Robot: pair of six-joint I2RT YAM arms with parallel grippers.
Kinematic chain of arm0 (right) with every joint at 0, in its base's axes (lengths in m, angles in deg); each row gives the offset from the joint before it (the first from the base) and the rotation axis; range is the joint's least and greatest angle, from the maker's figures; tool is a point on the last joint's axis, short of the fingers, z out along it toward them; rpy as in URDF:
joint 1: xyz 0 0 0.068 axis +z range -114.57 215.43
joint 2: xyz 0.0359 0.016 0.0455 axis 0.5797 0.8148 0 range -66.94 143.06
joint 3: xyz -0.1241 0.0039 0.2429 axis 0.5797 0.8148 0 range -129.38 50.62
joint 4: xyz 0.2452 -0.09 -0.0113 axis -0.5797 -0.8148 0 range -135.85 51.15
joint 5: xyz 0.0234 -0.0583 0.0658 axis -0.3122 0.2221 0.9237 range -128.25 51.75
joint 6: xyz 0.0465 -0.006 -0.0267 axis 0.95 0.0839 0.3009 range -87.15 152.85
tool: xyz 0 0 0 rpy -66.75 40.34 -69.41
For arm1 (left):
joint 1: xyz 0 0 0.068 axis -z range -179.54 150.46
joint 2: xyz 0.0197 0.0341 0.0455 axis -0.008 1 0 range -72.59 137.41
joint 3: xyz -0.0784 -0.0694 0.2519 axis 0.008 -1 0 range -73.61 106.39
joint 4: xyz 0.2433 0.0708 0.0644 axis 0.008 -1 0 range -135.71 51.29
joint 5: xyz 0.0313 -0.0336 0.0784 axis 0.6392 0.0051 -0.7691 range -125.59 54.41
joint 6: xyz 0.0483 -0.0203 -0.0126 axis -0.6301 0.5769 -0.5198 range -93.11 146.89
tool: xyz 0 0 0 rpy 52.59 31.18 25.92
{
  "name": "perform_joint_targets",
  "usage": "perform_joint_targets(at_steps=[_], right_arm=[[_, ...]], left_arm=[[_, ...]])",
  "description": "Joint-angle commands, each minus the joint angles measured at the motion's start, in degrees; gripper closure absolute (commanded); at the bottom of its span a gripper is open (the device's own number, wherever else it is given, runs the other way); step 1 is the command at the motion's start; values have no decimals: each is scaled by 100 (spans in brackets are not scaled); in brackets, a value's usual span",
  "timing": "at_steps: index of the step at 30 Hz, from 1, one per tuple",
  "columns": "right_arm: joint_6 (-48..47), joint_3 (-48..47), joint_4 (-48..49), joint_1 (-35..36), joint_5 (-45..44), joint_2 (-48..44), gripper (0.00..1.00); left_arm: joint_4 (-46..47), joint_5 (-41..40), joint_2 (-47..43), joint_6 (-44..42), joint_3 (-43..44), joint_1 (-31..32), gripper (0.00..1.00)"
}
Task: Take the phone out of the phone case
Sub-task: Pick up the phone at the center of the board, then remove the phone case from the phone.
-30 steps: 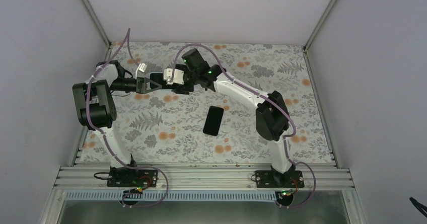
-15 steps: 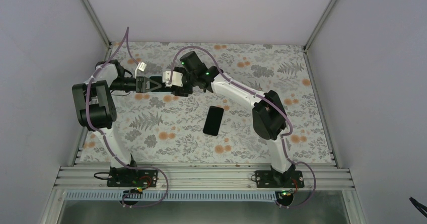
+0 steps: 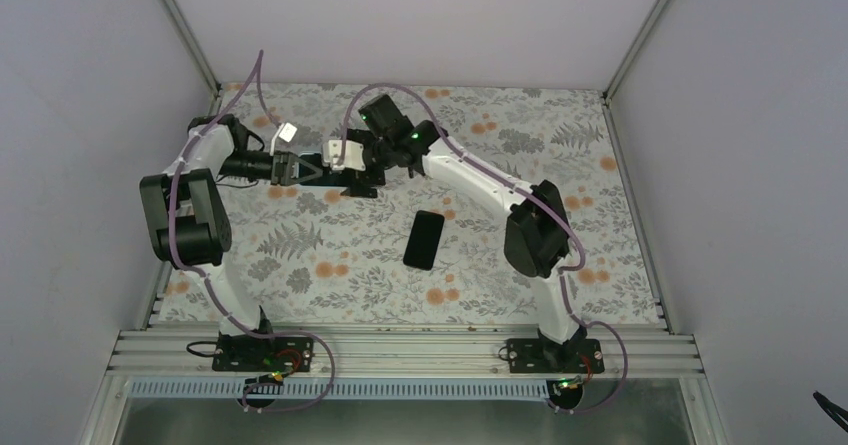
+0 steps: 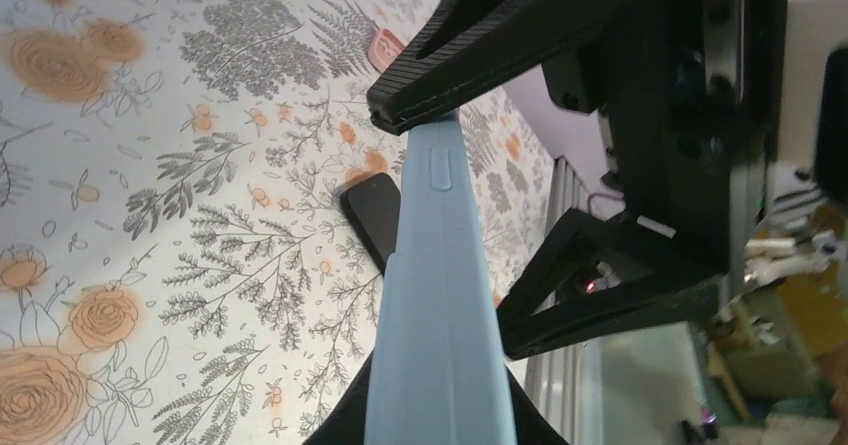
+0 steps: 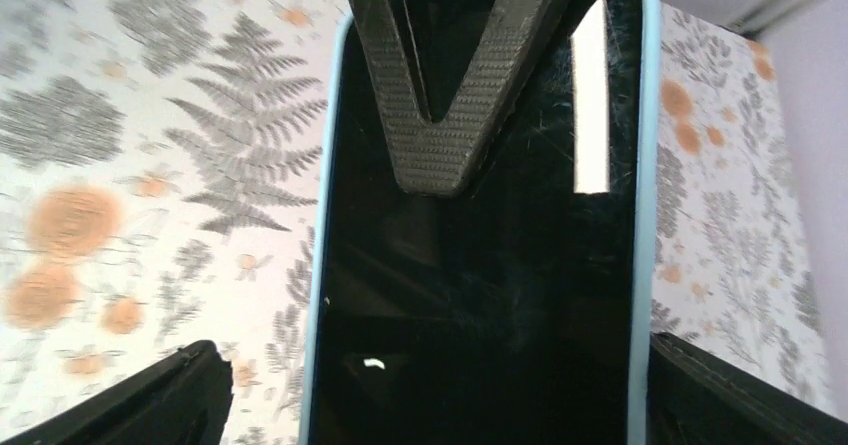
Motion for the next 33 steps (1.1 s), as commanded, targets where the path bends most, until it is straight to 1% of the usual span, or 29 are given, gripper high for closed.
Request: perform_joint_targets(at_steps=[1, 2, 5, 8, 9, 13, 18, 25, 32, 33], right_arm=[[-44, -574, -1738, -379, 1574, -363, 0], [-80, -583, -1902, -529, 1851, -459, 0], [-447, -595, -2845, -1098, 2713, -772, 0], [-1117, -551, -3668, -1593, 3450, -961, 1], [-1215, -490, -3740, -1744, 3623, -1009, 1], [-1258, -276, -3755, -2065, 3976, -1142, 2], [-1253, -397, -3872, -2118, 4279, -1063, 2], [-592, -760, -3402, -2114, 4338, -730, 7], [-321, -914, -3205, -2109, 4309, -521, 9], [-319, -920, -3198, -2109, 4308, -501, 12]], left_arm=[[95, 6, -624, -634, 384, 199, 98], [94, -158, -735, -736, 462, 282, 98], [93, -446, -1172, -1237, 536, 475, 98], [104, -532, -1665, -1885, 505, 590, 98], [103, -528, -1790, -2033, 500, 623, 98], [102, -474, -2084, -2264, 576, 809, 98], [102, -423, -2107, -2261, 594, 1013, 98], [168, -349, -2139, -2137, 510, 1425, 98], [176, -338, -2131, -2015, 618, 1537, 98], [182, -330, -2126, -2020, 628, 1542, 98]])
